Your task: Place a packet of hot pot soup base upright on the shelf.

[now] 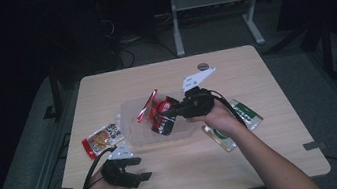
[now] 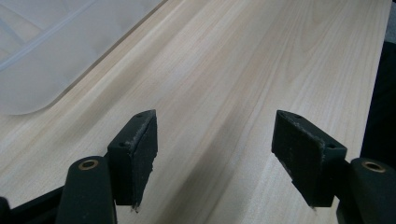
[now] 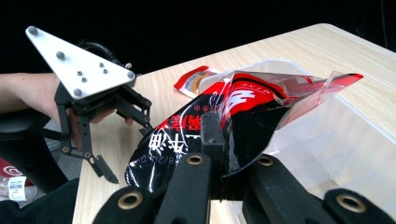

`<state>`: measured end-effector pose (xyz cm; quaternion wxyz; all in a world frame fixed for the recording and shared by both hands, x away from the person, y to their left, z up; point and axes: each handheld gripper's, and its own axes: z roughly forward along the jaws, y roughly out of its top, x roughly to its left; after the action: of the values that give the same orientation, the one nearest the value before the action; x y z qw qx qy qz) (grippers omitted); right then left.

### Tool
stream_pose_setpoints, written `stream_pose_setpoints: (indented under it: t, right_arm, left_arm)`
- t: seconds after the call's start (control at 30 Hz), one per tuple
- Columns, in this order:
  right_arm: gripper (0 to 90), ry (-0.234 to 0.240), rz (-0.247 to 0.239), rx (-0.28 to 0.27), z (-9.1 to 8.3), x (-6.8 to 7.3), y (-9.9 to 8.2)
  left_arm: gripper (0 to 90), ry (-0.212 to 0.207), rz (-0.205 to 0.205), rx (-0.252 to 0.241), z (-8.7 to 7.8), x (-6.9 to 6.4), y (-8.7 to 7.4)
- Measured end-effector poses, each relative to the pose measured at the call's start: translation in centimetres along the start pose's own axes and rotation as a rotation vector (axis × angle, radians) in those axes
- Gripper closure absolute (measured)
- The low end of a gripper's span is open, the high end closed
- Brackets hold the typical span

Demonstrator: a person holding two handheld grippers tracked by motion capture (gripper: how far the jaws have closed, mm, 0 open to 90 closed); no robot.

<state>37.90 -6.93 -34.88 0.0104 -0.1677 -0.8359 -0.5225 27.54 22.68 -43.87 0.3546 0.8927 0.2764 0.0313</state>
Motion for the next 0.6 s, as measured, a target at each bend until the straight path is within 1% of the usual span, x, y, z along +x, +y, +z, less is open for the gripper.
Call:
stream_pose_setpoints:
  t: [0.07,0.17,0.2,0.23,0.3,0.33,0.4,0.6]
  right_arm:
    - [89.5,0.008,-0.005,0.003,0.6,-0.1,0.2]
    - [89.5,0.016,-0.005,0.008,1.5,-0.1,0.4]
    - [89.5,0.022,0.0,0.013,2.0,-0.2,0.4]
    - [89.5,0.022,0.0,0.013,2.0,-0.2,0.4]
    - [89.5,0.026,0.01,0.013,2.7,-0.3,0.3]
    - [89.5,0.031,0.012,0.017,3.0,-0.4,0.3]
    - [89.5,0.036,0.017,0.018,3.5,-0.5,0.3]
    - [89.4,0.053,0.028,0.058,4.9,-0.7,0.5]
  left_arm:
    - [31.1,-0.001,-0.003,-0.004,0.0,-0.1,0.0]
    - [31.1,-0.003,0.003,0.006,-0.1,-0.1,0.1]
    - [31.2,-0.003,0.003,0.006,0.0,-0.1,0.0]
    - [31.2,-0.005,0.002,0.001,0.1,-0.1,0.0]
    - [31.2,-0.007,0.004,0.003,0.1,0.0,0.0]
    - [31.2,-0.007,-0.003,-0.001,0.1,-0.1,0.0]
    - [31.2,-0.008,0.001,0.002,0.1,-0.1,0.0]
    - [31.2,-0.009,0.005,0.006,0.1,-0.1,0.0]
